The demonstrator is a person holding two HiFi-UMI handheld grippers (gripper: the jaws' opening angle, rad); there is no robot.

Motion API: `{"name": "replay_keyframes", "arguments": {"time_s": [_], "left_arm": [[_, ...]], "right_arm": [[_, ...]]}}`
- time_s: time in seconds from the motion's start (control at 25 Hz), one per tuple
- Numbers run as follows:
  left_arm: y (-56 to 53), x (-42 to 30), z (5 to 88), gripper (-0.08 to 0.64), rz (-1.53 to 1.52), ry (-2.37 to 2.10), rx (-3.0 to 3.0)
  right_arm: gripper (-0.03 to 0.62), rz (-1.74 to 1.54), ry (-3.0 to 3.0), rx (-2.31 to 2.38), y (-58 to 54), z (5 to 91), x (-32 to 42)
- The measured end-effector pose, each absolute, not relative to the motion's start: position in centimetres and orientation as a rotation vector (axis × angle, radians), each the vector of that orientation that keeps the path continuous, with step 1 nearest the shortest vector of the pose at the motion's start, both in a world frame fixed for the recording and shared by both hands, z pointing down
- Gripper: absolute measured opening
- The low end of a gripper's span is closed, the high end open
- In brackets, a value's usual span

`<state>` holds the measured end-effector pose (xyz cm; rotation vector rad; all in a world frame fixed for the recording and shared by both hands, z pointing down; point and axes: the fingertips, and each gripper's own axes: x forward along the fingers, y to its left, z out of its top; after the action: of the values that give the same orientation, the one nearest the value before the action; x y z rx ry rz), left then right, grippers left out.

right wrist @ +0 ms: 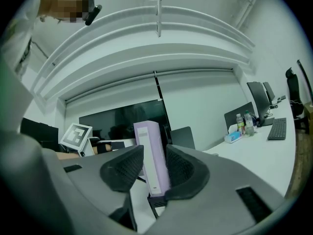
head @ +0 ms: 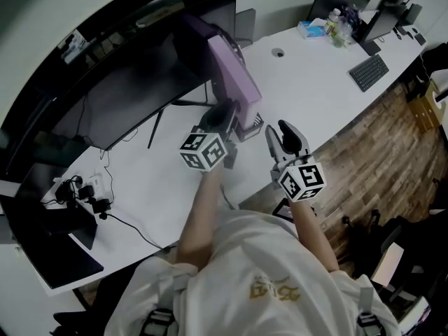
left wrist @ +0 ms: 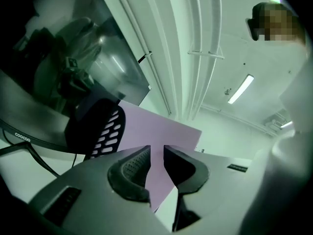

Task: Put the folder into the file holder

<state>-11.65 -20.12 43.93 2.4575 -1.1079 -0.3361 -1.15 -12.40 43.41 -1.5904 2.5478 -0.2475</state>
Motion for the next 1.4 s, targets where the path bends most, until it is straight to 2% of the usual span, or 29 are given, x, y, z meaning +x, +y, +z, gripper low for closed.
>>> {"name": "replay_keyframes", "arguments": {"time_s": [0.28, 0.44, 0.92, 1.4], "left_arm": [[-16.9, -10.9, 42.2, 0.034, -0.308, -1.253, 2.48], [-15.0, -10.1, 42.2, 0.015, -0.281, -1.305, 2.473], [-10.6, -8.3, 42.8, 0.015, -0.178, -1.365, 2.494], [-10.3, -8.6, 42.3, 0.015, -0.167, -1.385, 2.506]], "right_arm": [[0.032, -0.276, 2.559, -1.55, -10.1, 42.1, 1.0], [0.009, -0.312, 2.575, -1.598, -9.0, 42.5, 2.5], [0.009, -0.326, 2.506, -1.645, -5.8, 42.9, 5.8], [0.009, -0.246, 2.584, -1.688, -5.9, 43.0, 5.3]]}}
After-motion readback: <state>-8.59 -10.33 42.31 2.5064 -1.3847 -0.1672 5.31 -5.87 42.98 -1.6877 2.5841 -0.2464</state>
